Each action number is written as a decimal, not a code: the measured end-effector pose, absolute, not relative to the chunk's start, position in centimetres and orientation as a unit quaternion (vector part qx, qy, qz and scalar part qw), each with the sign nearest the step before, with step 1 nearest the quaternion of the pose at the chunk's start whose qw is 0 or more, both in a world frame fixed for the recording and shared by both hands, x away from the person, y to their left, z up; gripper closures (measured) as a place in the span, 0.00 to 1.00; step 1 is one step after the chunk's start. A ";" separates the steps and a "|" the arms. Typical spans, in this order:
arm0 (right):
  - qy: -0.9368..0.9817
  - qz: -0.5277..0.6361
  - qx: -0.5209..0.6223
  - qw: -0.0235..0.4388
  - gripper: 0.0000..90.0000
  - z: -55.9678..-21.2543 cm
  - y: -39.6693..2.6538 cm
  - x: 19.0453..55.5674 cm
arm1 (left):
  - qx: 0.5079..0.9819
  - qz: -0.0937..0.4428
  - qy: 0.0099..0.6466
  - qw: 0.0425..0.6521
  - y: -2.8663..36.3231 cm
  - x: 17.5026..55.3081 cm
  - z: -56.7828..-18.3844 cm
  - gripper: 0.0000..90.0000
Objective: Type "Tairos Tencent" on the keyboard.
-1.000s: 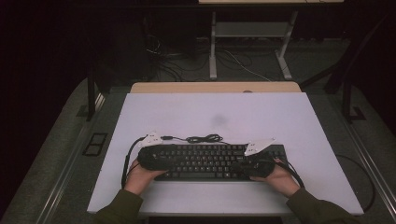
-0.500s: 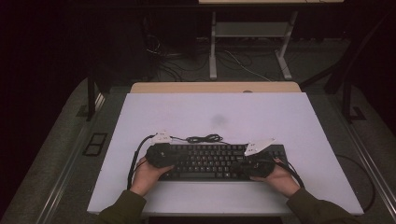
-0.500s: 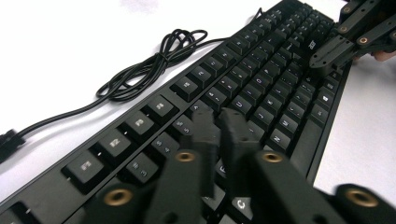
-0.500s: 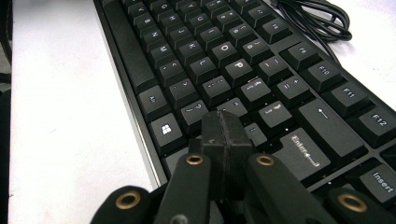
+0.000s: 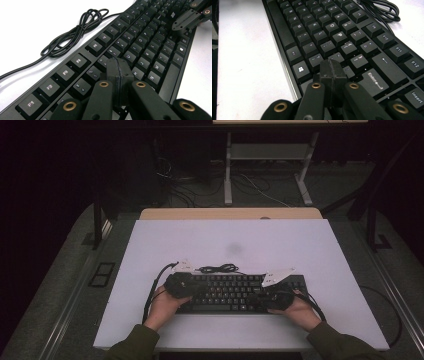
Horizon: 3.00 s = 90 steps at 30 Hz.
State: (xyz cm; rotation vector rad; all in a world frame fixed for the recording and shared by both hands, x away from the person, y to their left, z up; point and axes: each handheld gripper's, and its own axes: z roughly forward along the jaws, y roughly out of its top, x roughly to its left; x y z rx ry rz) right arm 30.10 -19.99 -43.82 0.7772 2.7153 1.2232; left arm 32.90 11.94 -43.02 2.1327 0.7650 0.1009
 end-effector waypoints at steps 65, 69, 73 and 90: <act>0.858 0.439 0.264 0.028 0.91 -42.7 -20.6 30.4 | 0.840 0.070 0.287 0.455 14.1 30.7 -42.9 0.28; 0.854 0.445 0.267 0.026 0.82 -42.5 -20.5 30.5 | 0.837 0.072 0.287 0.461 14.4 30.6 -42.8 0.26; 0.852 0.453 0.261 0.027 0.70 -42.3 -20.1 30.5 | 0.834 0.075 0.286 0.466 14.7 30.3 -42.7 0.24; 0.836 0.473 0.276 0.039 0.41 -41.9 -19.0 31.3 | 0.823 0.081 0.298 0.477 15.7 29.8 -42.8 0.22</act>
